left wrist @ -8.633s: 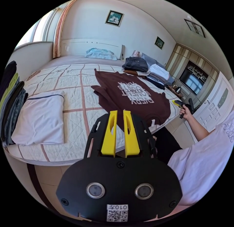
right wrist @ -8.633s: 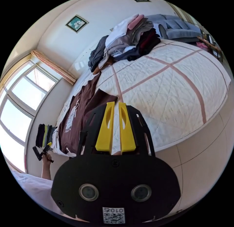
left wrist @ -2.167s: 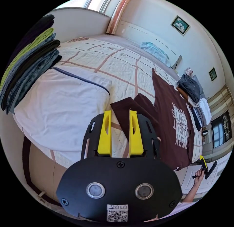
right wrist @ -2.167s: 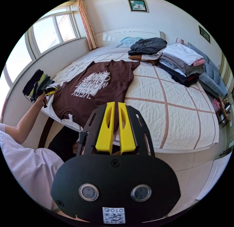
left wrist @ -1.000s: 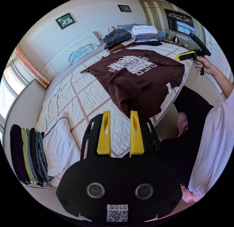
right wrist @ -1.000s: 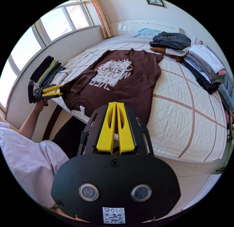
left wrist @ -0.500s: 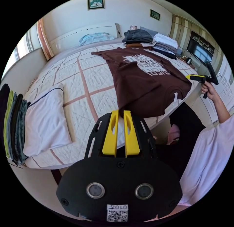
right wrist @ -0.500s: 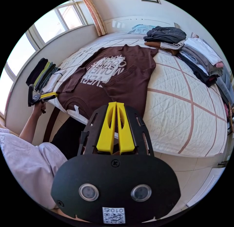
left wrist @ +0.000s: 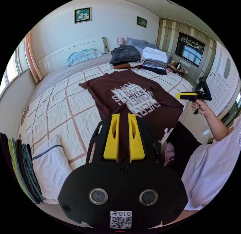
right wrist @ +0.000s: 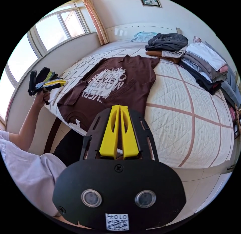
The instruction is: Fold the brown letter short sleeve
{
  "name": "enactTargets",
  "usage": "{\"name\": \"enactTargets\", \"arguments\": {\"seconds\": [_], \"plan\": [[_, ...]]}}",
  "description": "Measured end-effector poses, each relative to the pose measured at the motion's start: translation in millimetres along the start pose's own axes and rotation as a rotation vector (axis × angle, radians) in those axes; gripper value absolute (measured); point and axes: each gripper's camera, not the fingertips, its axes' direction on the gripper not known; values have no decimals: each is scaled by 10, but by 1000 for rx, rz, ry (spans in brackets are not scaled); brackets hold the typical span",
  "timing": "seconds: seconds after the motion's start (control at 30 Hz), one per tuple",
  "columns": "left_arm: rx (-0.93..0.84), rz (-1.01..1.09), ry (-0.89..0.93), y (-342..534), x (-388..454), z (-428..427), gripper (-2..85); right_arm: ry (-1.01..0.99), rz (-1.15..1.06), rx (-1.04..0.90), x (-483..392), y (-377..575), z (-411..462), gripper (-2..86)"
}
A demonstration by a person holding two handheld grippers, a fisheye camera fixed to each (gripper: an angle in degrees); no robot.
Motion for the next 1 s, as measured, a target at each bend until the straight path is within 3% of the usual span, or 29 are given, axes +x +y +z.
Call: {"name": "enactTargets", "arguments": {"seconds": [0.2,0.5,0.77,0.93,1.0], "plan": [[-153,-74,100,-114,-544,711,47,3,39,-24,90,157,13,26],[-53,-204,146,112,-914,574,61,-30,128,-31,236,404,50,28],[-81,-417,69,-574,-1333,792,83,-9,110,1,73,336,-9,28],[-220,-416,-22,-757,-1400,1155,45,53,106,-13,-18,431,-68,28],[-200,-461,-47,-680,-1488,1097,29,57,133,-11,1,507,-88,28]]}}
